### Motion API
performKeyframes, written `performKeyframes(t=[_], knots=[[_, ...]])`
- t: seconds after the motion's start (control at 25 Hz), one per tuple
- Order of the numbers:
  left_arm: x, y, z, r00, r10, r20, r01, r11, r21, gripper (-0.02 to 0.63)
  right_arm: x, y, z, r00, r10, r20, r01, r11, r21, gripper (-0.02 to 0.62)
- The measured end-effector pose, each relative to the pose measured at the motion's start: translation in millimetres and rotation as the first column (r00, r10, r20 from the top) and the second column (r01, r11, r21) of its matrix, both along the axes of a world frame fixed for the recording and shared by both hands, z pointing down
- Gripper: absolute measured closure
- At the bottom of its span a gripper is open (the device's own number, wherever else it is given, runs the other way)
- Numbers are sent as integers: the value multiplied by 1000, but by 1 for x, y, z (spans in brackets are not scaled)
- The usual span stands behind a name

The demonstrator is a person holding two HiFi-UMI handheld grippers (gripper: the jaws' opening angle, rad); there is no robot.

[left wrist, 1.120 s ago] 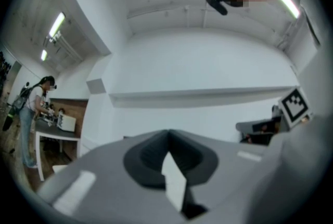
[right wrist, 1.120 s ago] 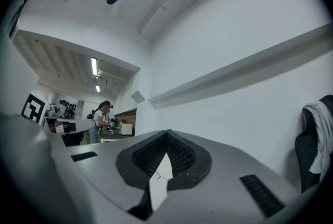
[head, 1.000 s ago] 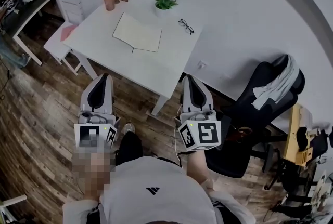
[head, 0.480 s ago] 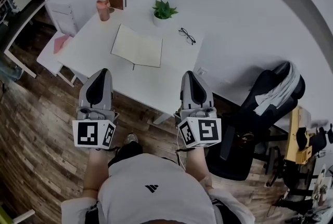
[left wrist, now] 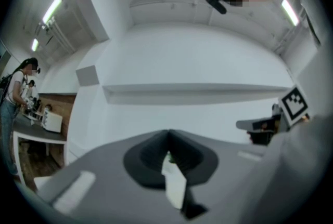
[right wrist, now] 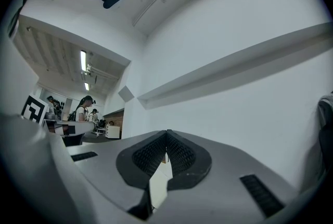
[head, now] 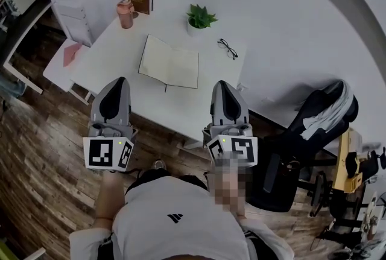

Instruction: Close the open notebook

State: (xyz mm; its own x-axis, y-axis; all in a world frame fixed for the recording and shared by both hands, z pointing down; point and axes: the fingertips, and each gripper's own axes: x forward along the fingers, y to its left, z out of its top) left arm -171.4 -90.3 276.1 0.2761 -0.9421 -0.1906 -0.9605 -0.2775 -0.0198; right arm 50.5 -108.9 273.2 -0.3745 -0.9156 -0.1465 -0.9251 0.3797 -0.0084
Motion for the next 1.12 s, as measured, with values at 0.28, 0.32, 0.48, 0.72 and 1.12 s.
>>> performKeyframes(t=[0.28,0.32,0.48,0.72,1.12], knots=[[-16,-28,11,1000,21,-17,-22,999,-27,597,-16,-18,7,1000,25,-18,-25,999,-30,597],[-17,-31,13,999,27,-22,-27,999,-30,596,-16,-20,7,999,29,-20,-30,999,-32,597],[-18,-42,21,998,35,-48,-38,998,-45,596,-17,-28,9,999,40,-38,-41,998,-44,597],[-22,-63,35,997,33,-68,-39,996,-82,595,-23,-53,17,999,27,-45,-29,998,-63,597],[-31,-114,44,994,14,-112,-29,991,-132,592,-40,-109,11,998,-30,-58,27,998,-63,597]])
